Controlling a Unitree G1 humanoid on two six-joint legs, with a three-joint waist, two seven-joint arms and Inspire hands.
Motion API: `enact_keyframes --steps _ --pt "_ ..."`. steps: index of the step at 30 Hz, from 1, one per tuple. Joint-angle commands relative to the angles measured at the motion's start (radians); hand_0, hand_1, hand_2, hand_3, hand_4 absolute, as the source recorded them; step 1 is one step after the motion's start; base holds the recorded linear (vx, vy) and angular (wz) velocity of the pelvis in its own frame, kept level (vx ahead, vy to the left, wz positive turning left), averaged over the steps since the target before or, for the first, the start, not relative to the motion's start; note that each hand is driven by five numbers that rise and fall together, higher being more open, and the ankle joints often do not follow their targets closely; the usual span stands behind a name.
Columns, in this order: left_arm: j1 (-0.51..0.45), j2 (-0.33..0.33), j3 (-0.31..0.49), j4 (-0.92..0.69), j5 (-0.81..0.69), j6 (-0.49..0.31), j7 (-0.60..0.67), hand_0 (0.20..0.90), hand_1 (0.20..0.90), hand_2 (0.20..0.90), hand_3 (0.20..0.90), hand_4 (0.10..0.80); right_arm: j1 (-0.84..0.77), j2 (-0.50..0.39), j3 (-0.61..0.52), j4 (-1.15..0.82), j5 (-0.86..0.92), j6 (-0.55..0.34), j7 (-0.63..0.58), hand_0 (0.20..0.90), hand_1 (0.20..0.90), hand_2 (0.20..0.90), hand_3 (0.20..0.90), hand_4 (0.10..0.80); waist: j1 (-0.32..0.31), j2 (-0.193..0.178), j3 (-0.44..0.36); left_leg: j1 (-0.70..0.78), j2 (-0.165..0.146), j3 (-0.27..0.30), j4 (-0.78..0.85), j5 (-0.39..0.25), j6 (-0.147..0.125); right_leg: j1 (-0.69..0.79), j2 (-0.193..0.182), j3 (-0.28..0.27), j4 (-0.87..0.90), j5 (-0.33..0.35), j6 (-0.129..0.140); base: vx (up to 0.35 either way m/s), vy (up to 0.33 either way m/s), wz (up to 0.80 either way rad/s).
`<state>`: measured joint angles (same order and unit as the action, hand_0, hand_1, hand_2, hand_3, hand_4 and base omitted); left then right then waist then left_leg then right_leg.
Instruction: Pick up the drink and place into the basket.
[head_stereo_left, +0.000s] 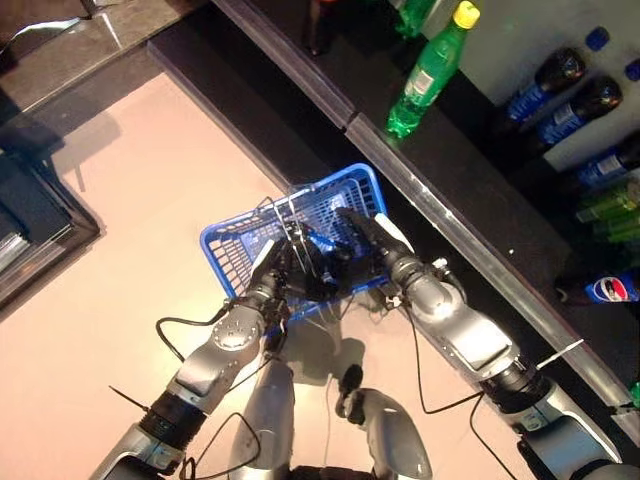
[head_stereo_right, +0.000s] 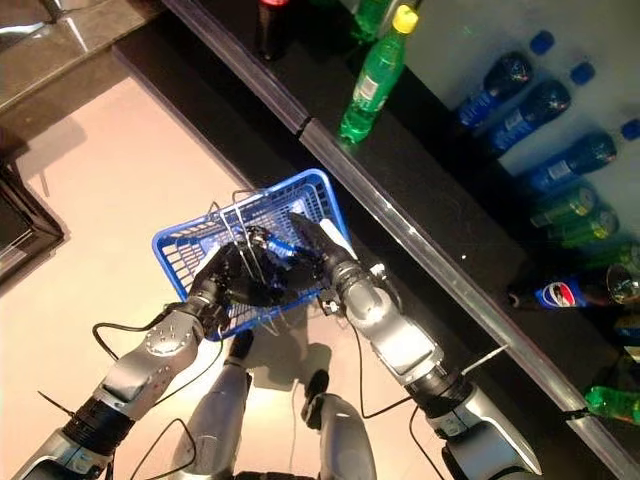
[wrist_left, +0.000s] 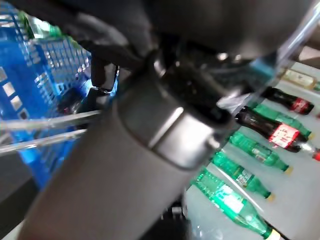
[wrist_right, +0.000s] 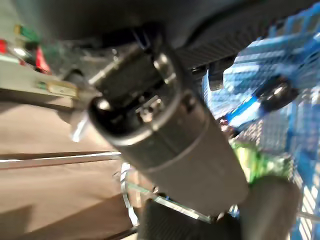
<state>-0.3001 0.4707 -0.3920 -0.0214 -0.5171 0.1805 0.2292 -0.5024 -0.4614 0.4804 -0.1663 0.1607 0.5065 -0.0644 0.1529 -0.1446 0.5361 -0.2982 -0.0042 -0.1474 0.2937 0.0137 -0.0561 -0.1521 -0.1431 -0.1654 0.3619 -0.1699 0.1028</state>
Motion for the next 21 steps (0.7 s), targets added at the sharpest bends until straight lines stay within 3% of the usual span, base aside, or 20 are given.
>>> enact_keyframes --steps 1,2,3,4,5,6,14,21 --pt "-0.100 0.025 0.234 -0.354 -0.134 -0.446 -0.168 0.300 0.300 0.300 0.200 0.100 0.046 -0.069 -0.141 -0.200 0.041 -0.211 0.041 0.900 0.900 0.900 0.900 0.800 0.000 0.001 -0.119 0.079 -0.017 0.028 -0.041 -0.024 0.099 0.005 0.019 -0.014 0.017 0.083 -0.054 -0.053 0.049 -0.11" --pt "0.091 0.069 0.404 -0.358 -0.316 -0.522 -0.399 0.300 0.300 0.300 0.200 0.100 0.182 -0.129 -0.254 -0.241 0.073 -0.291 0.071 0.900 0.900 0.900 0.900 0.800 0.019 0.016 -0.124 0.081 -0.015 0.027 -0.045 -0.028 0.095 0.007 0.009 -0.024 0.013 0.081 -0.053 -0.050 0.036 -0.05" --pt "0.152 0.073 0.460 -0.359 -0.370 -0.532 -0.477 0.300 0.300 0.300 0.200 0.100 0.230 -0.138 -0.294 -0.251 0.077 -0.321 0.090 0.900 0.900 0.900 0.900 0.800 0.024 0.020 -0.123 0.081 -0.015 0.027 -0.045 -0.028 0.095 0.007 0.006 -0.027 0.013 0.082 -0.053 0.000 0.000 0.00" --pt "0.273 0.066 0.567 -0.364 -0.479 -0.537 -0.632 0.300 0.300 0.300 0.200 0.100 0.331 -0.143 -0.376 -0.269 0.081 -0.375 0.120 0.900 0.900 0.900 0.900 0.800 0.037 0.027 -0.127 0.081 -0.016 0.025 -0.045 -0.028 0.094 0.006 0.002 -0.033 0.012 0.085 -0.052 0.000 0.000 0.00" --pt "0.382 0.041 0.651 -0.380 -0.557 -0.521 -0.762 0.300 0.300 0.300 0.200 0.100 0.418 -0.124 -0.444 -0.291 0.082 -0.415 0.150 0.900 0.900 0.900 0.900 0.800 0.049 0.031 -0.138 0.082 -0.016 0.019 -0.047 -0.030 0.094 0.009 -0.001 -0.041 0.008 0.088 -0.051 -0.010 -0.054 0.04" --pt "0.433 0.018 0.696 -0.403 -0.597 -0.485 -0.819 0.300 0.300 0.300 0.200 0.100 0.456 -0.101 -0.479 -0.307 0.108 -0.424 0.167 0.900 0.900 0.900 0.900 0.800 0.064 0.032 -0.147 0.086 -0.018 0.010 -0.054 -0.030 0.094 0.018 -0.002 -0.049 -0.004 0.088 -0.052 0.002 -0.052 0.07" --pt "0.456 -0.006 0.688 -0.407 -0.591 -0.398 -0.766 0.300 0.300 0.300 0.200 0.100 0.494 -0.054 -0.446 -0.344 0.272 -0.388 0.177 0.900 0.900 0.900 0.900 0.800 0.076 0.016 -0.198 0.134 -0.023 -0.023 -0.099 -0.024 0.084 0.087 0.006 -0.054 -0.094 0.109 -0.045 0.021 -0.083 0.10" --pt "0.529 -0.018 0.662 -0.332 -0.587 -0.378 -0.737 0.300 0.300 0.300 0.200 0.100 0.627 -0.022 -0.436 -0.302 0.397 -0.412 0.310 0.900 0.900 0.900 0.900 0.800 0.043 0.013 -0.268 0.173 -0.007 0.001 -0.146 -0.011 0.072 0.132 0.011 -0.031 -0.186 0.139 -0.027 -0.023 -0.047 0.00"
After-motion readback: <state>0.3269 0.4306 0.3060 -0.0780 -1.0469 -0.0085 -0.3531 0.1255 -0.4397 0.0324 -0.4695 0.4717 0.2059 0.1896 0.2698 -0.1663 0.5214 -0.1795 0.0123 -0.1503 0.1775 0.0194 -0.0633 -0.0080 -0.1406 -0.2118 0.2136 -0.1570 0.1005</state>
